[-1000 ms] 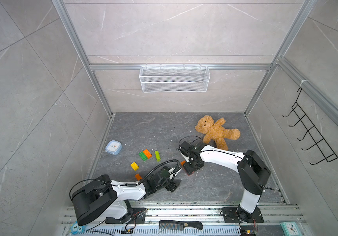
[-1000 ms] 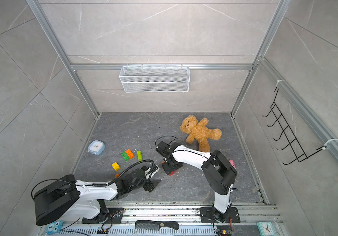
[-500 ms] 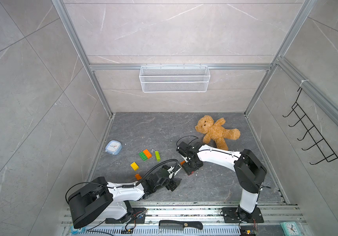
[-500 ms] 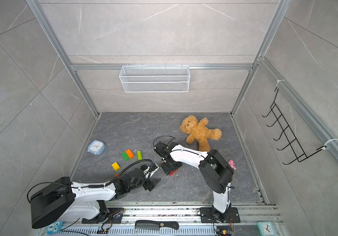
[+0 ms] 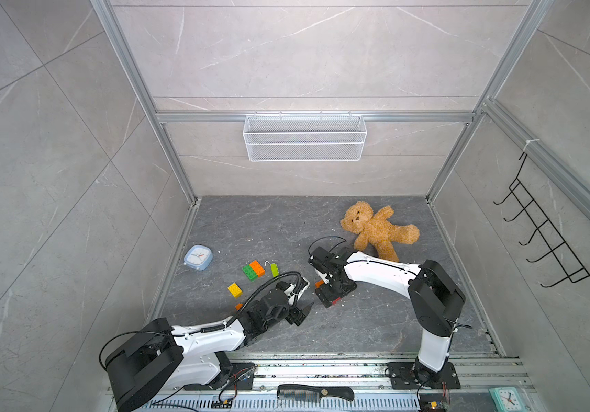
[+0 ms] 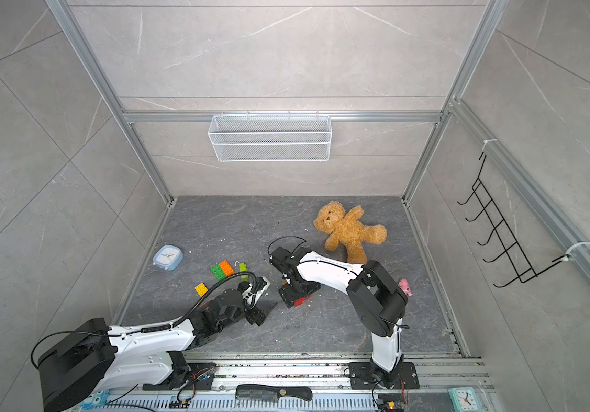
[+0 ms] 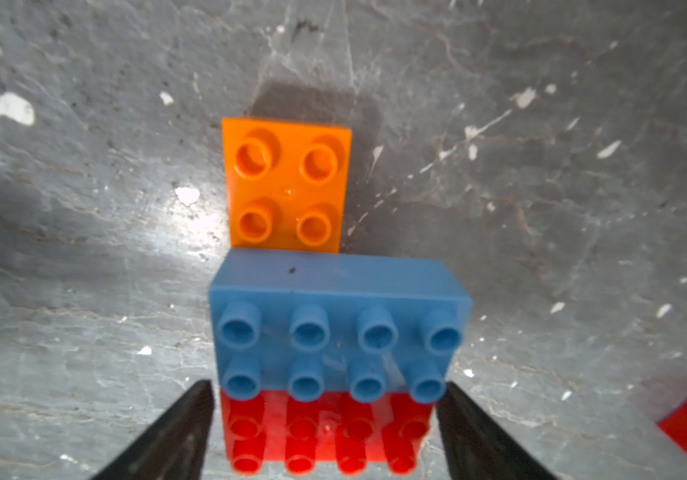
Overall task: Assemble a rectangle with lego
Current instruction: Assemble the lego brick with the lego brick, then move the lego brick at the center of the board.
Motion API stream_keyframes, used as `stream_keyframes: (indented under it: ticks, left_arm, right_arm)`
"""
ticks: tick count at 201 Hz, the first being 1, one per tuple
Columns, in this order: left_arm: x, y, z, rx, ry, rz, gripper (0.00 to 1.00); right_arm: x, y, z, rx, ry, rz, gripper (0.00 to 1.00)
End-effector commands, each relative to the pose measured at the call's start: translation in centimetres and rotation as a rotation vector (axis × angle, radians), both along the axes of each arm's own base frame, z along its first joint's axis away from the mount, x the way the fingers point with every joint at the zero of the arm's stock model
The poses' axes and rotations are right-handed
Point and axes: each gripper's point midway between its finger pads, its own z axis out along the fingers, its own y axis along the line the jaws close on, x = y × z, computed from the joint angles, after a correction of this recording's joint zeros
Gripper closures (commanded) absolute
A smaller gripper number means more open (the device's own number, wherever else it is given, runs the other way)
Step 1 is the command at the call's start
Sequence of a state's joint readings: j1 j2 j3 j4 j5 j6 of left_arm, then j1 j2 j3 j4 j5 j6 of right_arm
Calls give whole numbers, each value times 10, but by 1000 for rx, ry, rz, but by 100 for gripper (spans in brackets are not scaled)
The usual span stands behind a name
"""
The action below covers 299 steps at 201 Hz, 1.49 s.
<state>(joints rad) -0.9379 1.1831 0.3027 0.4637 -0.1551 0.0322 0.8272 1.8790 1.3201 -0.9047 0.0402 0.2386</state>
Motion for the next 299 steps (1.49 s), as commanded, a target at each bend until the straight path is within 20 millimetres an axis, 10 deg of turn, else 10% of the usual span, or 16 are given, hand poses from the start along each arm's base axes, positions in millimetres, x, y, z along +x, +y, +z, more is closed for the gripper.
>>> stream_keyframes:
  ticks: [1,43,90,125,189,241,299]
  left_arm:
    - [4,-2,15,-42,-26,10,7]
    - [22,5,38,-109,4,63,7]
    - [33,-46,56,-86,101,-81,8]
    - [39,-84,61,-84,136,-154,8]
    - [57,-107,64,-92,147,-142,8]
    - [65,-107,63,-75,118,-120,8]
    - [72,-85,65,-90,101,-68,8]
  right_arm:
    - [0,5,25,50,-9,-3,9]
    - [21,-35,70,190,-101,-200,11]
    - [47,-163,55,121,-178,-596,12]
    - [64,-213,38,93,-208,-758,8]
    - [104,-241,12,200,-246,-904,6]
    - [87,-214,-15,318,-118,-904,13]
    - [57,-166,-1,320,-67,-798,16]
